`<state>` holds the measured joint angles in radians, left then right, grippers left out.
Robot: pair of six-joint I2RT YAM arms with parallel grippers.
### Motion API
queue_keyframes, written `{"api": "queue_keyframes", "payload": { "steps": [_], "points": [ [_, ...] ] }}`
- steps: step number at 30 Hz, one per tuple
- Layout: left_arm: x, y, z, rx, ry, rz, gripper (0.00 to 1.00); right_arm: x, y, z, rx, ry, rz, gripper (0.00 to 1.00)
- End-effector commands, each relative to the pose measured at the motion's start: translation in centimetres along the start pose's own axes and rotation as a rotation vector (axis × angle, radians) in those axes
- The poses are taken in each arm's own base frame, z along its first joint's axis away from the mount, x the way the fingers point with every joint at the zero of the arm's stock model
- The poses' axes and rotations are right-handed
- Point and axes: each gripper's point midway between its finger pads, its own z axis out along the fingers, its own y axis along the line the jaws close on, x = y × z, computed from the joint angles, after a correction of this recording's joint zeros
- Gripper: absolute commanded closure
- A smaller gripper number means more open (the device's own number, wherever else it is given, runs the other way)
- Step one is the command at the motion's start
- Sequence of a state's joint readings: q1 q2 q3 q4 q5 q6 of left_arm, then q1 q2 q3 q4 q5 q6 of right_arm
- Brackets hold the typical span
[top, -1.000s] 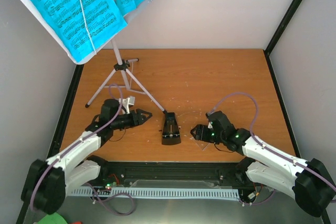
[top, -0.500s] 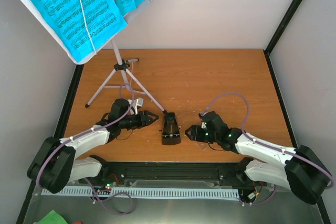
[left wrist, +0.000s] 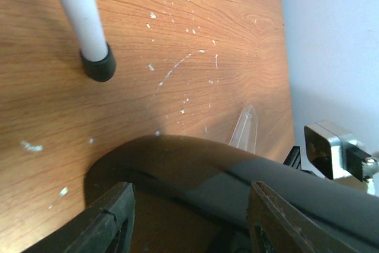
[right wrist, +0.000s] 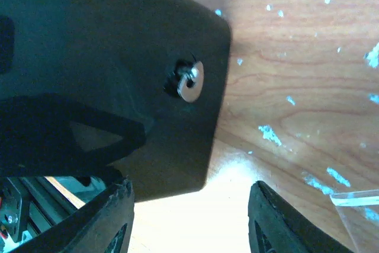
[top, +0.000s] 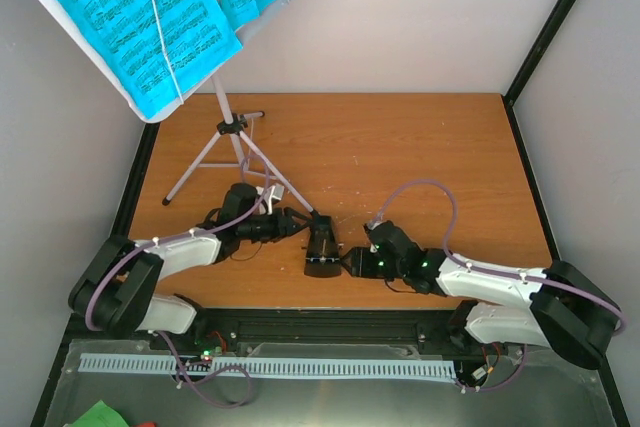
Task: Pack up the instrument practice props
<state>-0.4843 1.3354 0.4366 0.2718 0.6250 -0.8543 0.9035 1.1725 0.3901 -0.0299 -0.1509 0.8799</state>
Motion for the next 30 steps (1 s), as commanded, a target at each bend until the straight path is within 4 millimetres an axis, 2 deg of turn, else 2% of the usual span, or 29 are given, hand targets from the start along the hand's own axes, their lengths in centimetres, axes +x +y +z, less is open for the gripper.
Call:
{"api": "queue_keyframes", "payload": {
  "steps": [1,6,11,15,18,21,26,30],
  "points": [
    [-1.1,-2.8,1.3,0.076,0.005,0.065,0.46,-1.4,0.5,-1.0,0.002,-0.081,-0.01,0.46],
    [-1.9,-3.7,2.0,0.121,-0.012,0.079,0.46,-2.0,-0.8,-3.4,0.055,-0.156,-0.029,0.42],
    [-2.7,-4.6,2.5,0.126,-0.017,0.103,0.46,-3.2,-1.1,-6.5,0.07,-0.264,-0.051,0.26],
    [-4.2,-4.2,1.2,0.014,-0.092,0.154,0.42,-3.7,-1.1,-8.1,0.07,-0.314,-0.066,0.16],
    [-4.4,-3.5,-0.7,-0.076,-0.156,0.179,0.35,-3.3,-1.4,-7.7,0.078,-0.291,-0.07,0.14],
    [-2.9,-2.0,-1.8,-0.121,-0.15,0.15,0.32,-2.5,-1.3,-6.4,0.065,-0.24,-0.074,0.13],
    [0.1,0.1,-2.1,-0.11,-0.105,0.066,0.32,-1.8,-0.4,-3.6,0.019,-0.159,-0.082,0.18],
    [1.2,0.6,-1.7,-0.099,-0.064,0.062,0.36,-1.3,0.1,-1.9,-0.003,-0.111,-0.099,0.25]
  ]
}}
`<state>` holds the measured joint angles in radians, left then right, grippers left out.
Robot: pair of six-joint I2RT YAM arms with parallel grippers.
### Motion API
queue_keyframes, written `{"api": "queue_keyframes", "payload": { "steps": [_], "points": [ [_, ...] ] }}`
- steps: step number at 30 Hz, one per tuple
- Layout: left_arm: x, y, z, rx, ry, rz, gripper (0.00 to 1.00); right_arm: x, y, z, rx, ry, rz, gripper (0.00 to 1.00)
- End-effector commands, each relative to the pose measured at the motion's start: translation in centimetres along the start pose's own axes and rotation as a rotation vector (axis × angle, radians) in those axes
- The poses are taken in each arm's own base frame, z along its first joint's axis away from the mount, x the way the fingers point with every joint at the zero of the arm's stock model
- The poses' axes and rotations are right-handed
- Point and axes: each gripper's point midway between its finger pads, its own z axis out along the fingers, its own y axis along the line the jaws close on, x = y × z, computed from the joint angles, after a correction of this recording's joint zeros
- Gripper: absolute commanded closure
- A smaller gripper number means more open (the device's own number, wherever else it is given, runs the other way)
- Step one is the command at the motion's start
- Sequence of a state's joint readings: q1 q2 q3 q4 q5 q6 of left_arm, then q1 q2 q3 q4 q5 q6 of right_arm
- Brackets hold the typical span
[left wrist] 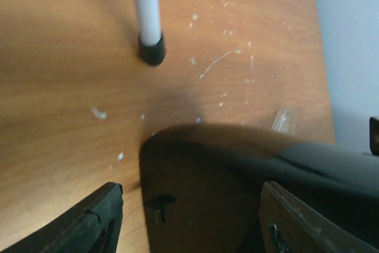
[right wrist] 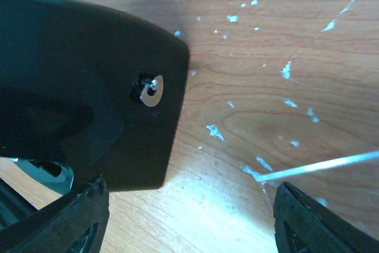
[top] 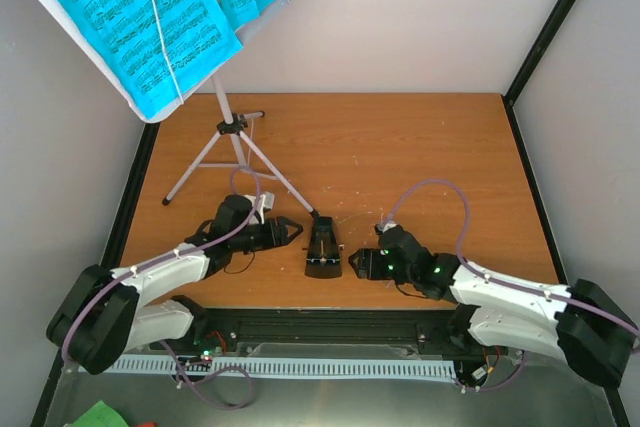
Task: Pack up the instrument practice props
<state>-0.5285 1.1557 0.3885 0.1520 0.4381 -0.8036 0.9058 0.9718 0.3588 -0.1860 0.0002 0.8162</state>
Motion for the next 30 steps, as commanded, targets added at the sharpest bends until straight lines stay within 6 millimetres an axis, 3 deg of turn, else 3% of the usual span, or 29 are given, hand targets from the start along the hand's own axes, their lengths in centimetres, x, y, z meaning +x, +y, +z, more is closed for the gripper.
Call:
{"api": "queue_keyframes", "payload": {
  "steps": [1,9,16,22,26,30],
  "points": [
    [1.2,-0.1,0.4,0.018,0.058,-0.008,0.37,-0.1,2.4,1.2,-0.108,0.015,-0.036,0.27],
    [1.8,-0.6,1.8,0.068,0.131,0.006,0.41,0.8,2.3,2.3,-0.117,0.047,-0.043,0.34],
    [0.6,-1.6,3.3,0.114,0.133,0.017,0.41,1.0,2.3,2.2,-0.138,0.037,-0.044,0.34],
    [0.1,-2.6,4.5,0.166,0.149,0.027,0.42,0.6,1.1,1.6,-0.079,0.005,-0.038,0.34],
    [-0.3,-3.0,4.9,0.167,0.137,0.047,0.42,-0.3,0.2,0.2,-0.031,-0.05,-0.059,0.25],
    [-2.5,-3.4,3.0,0.087,0.038,0.115,0.34,-1.4,1.3,-1.8,-0.065,-0.094,-0.112,0.04]
  ]
}}
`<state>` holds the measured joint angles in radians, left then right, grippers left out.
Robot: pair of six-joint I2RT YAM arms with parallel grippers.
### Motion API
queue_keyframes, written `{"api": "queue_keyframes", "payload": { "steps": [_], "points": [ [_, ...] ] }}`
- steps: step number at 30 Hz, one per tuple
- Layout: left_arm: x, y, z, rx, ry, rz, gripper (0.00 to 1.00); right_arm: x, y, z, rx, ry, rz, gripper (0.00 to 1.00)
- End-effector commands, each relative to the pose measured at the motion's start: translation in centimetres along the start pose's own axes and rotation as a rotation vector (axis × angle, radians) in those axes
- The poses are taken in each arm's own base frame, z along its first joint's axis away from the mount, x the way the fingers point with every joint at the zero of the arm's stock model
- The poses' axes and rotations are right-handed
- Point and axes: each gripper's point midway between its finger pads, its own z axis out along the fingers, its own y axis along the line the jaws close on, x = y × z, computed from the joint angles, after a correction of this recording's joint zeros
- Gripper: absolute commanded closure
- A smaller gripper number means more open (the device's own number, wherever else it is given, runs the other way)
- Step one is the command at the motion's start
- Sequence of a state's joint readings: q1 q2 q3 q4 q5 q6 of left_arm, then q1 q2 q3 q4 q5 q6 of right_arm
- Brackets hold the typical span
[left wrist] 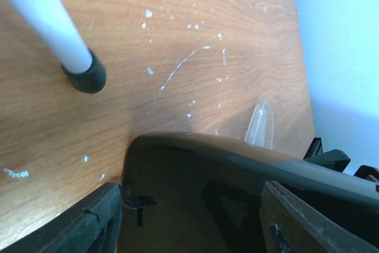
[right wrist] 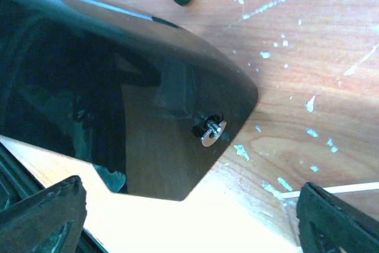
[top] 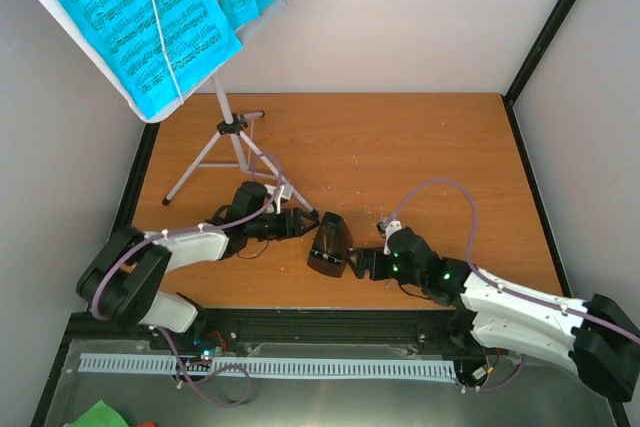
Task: Pack up the instrument practice props
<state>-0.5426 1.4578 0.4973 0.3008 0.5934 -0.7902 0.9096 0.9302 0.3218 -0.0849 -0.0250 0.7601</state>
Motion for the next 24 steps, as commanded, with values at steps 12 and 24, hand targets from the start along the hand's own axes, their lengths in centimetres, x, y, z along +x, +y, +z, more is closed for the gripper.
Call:
{"api": "queue_keyframes", "payload": {
  "steps": [12,24],
  "points": [
    [-10.0,-6.7,-11.9,-0.093,-0.184,0.445,0.01,-7.6,10.6,-9.1,-0.348,-0.348,-0.487,0.0],
    [-15.3,0.6,-17.8,-0.534,-0.425,0.508,0.01,-8.5,14.1,-6.5,-0.412,-0.436,-0.917,0.0]
  ]
}}
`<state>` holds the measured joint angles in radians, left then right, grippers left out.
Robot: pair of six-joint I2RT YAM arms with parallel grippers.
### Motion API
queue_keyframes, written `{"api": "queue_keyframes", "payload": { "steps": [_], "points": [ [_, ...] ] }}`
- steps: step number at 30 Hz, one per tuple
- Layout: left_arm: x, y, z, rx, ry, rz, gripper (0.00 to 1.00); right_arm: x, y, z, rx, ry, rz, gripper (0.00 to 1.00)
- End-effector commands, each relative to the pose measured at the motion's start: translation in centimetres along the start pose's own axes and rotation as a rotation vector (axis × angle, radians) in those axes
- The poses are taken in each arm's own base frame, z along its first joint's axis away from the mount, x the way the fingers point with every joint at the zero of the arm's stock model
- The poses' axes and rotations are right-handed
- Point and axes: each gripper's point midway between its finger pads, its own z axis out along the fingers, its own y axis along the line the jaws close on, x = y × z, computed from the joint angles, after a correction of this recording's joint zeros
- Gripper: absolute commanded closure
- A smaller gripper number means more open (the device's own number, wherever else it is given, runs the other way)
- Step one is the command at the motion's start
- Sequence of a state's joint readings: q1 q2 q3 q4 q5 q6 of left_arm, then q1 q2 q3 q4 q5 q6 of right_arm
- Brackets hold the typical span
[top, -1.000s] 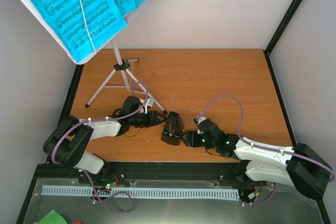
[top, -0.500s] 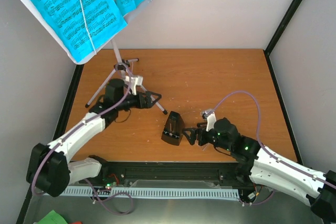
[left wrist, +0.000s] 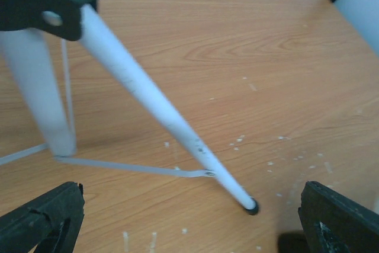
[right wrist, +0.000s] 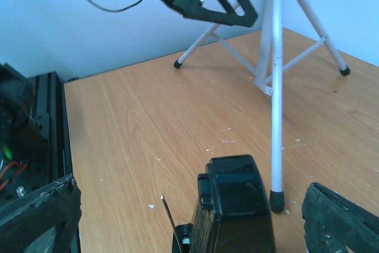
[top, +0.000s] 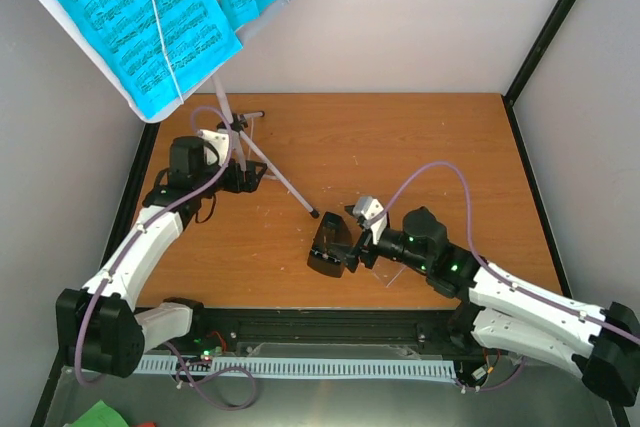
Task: Pack up the instrument practice props
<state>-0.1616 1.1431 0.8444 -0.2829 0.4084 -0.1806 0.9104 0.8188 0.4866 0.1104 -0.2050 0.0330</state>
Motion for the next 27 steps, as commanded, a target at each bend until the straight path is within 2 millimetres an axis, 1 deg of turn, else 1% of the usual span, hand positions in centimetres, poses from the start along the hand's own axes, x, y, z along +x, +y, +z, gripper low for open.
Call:
{"api": "queue_keyframes", "payload": {
  "steps": [1,4,7,13,17,21,24,27],
  "points": [
    [-0.8,2.3,-1.1,-0.159,-0.038,0.095,0.01,-1.1,1.2,1.2,-0.078,-0.071,-0.145,0.0],
    [-0.9,1.7,-1.3,-0.126,-0.053,0.097,0.01,0.6,1.0,1.8,-0.078,-0.079,-0.153,0.0],
    [-0.9,1.5,-1.4,-0.117,-0.059,0.092,0.0,2.0,0.8,2.3,-0.077,-0.053,-0.175,0.0],
    [-0.7,0.9,-1.0,-0.072,-0.045,0.077,0.01,3.1,-0.1,2.7,-0.026,-0.08,-0.174,0.0],
    [-0.4,1.0,-0.8,-0.073,-0.034,0.069,0.01,4.0,-1.3,3.8,0.025,-0.034,-0.169,0.0],
    [-0.2,1.2,-0.6,-0.077,-0.026,0.065,0.01,4.2,-1.9,4.5,0.05,-0.029,-0.174,0.06],
    [-0.2,1.1,-0.4,-0.07,-0.023,0.059,0.0,4.2,-2.1,4.6,0.06,-0.034,-0.177,0.13],
    [0.0,0.9,-0.2,-0.049,-0.013,0.055,0.01,4.6,-2.1,4.7,0.061,-0.028,-0.16,0.17]
  ]
}}
